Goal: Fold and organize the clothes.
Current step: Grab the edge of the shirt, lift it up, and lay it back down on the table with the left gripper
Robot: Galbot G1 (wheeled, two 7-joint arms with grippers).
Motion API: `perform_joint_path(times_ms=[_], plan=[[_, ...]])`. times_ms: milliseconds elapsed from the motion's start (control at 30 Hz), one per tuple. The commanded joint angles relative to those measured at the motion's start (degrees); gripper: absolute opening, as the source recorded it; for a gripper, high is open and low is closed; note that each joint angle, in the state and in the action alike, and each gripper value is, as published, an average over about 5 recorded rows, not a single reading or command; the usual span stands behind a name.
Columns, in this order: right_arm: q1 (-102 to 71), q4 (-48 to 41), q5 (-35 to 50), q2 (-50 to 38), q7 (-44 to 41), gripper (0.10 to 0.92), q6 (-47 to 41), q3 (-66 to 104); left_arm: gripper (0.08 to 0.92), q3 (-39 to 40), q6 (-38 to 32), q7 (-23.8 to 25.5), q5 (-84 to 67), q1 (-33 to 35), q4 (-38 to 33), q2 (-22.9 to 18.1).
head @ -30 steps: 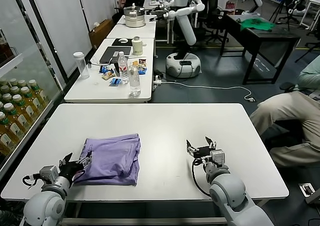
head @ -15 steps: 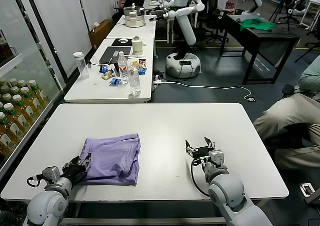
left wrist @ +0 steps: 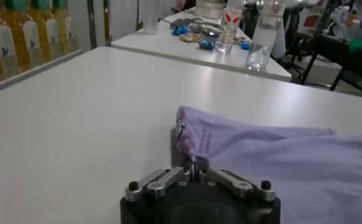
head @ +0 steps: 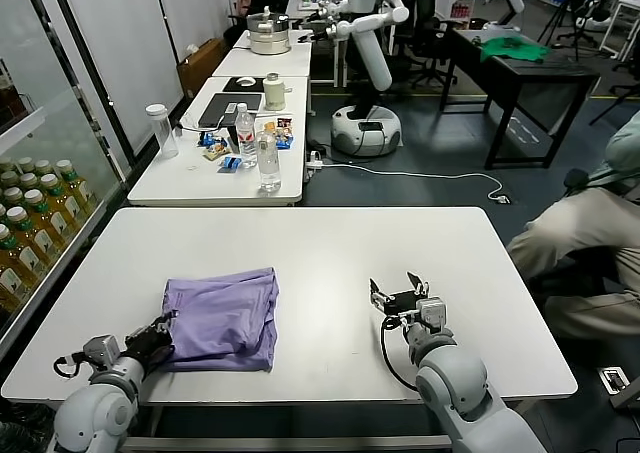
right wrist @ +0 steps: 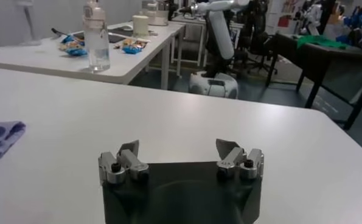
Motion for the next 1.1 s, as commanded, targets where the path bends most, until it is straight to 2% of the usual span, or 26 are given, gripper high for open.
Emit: perform_joint_path(times_ms=[33, 167, 300, 367, 467, 633, 800, 900, 967, 1100], plan=[[0.2, 0.3, 0.2, -0.3, -0.1, 0.823, 0.0, 0.3, 0.098, -19.1, 0.4, 4.2, 3.7, 3.2, -10.2, 5.8], [0.1, 0.2, 0.1, -0.1, -0.3, 0.823, 0.0, 0.4, 0.090, -31.7, 2.7, 10.9, 4.0, 5.5, -10.8, 10.4], [-0.2, 0.2, 0.0, 0.2, -0.5, 0.823, 0.0, 0.3, 0.090, -33.8, 3.4, 13.1, 3.5, 5.2, -11.0, 13.2], [-0.2, 0.2, -0.1, 0.3, -0.5, 0.823, 0.0, 0.2, 0.090, -30.3, 3.5, 12.7, 2.7, 4.8, -12.8, 12.9], [-0.3, 0.2, -0.2, 0.4, -0.6, 0.823, 0.0, 0.3, 0.090, -18.8, 3.5, 11.1, 2.2, 4.3, -18.0, 9.1], [-0.8, 0.4, -0.4, 0.1, -0.6, 0.823, 0.0, 0.9, 0.090, 6.8, 3.4, 8.3, 7.3, 3.0, -23.9, -1.6], [-1.5, 0.4, -0.8, 0.1, -0.6, 0.823, 0.0, 1.2, 0.090, 25.7, -0.9, 8.1, 16.1, 0.8, -22.0, -12.0], [-1.5, 0.5, -1.1, 0.2, -0.6, 0.823, 0.0, 1.0, 0.110, 29.5, -4.7, 8.6, 20.7, -1.3, -20.6, -15.2], [-1.5, 0.6, -1.1, 0.1, -0.6, 0.823, 0.0, 0.9, 0.155, 28.2, -6.0, 9.1, 22.2, -2.2, -22.0, -15.1], [-1.2, 0.5, -1.1, -0.3, -0.8, 0.823, 0.0, 1.2, 0.266, 17.2, -8.0, 9.6, 22.9, -2.2, -27.2, -9.6]])
